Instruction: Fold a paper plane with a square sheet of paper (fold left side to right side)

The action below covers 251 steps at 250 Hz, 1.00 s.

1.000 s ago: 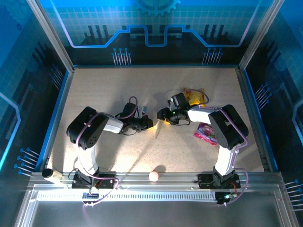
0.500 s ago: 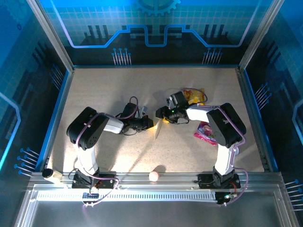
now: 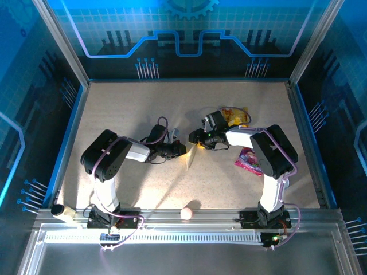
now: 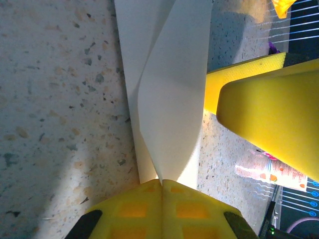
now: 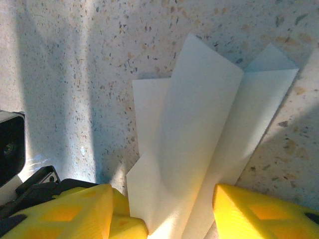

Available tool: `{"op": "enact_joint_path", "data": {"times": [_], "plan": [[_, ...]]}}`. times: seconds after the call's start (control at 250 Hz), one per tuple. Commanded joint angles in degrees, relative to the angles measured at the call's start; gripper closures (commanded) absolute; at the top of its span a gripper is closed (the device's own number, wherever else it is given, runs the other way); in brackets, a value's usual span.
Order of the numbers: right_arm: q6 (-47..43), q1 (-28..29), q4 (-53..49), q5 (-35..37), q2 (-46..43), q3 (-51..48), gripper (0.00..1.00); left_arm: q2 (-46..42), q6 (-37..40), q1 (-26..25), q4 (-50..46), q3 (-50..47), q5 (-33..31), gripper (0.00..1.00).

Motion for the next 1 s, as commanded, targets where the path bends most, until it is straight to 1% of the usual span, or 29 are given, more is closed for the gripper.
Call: {"op": "enact_joint_path", "data": {"times": [0.0,0.292,0.372,0.467,0.603,0.707,0.867,0.999], "plan": [[-0.6,-0.1,-1.0,-0.3,-1.5,-1.2,0.44,3.4,2.6,-1.7,-2.1,1.9,-4.0,1.0],[-0.8,-0.2,-2.7,1.4,-7.2,-3.4,0.45,4.9,3.7,-1.7,-5.5,3.5,-4.7,1.0],[-1.1,-0.2,-3.2,2.0,-8.8,-3.7,0.47,4.9,4.1,-1.8,-6.1,3.8,-4.8,1.0],[-2.3,-0.2,-5.9,2.0,-8.8,-1.3,0.57,5.0,4.2,-1.8,-6.8,4.1,-4.9,1.0],[-4.1,0.8,-10.3,2.9,-5.5,4.0,0.7,5.2,4.4,-1.8,-7.3,4.5,-4.9,1.0],[-4.0,1.4,-11.6,3.1,-2.6,7.0,0.77,5.4,4.5,-1.8,-7.6,4.7,-5.0,1.0],[-4.1,2.2,-13.2,3.3,0.8,9.7,0.81,5.5,4.7,-1.8,-8.2,4.9,-5.2,1.0],[-4.2,2.5,-13.9,3.4,2.6,10.4,0.82,5.6,5.0,-1.8,-9.1,5.2,-5.3,1.0]]}}
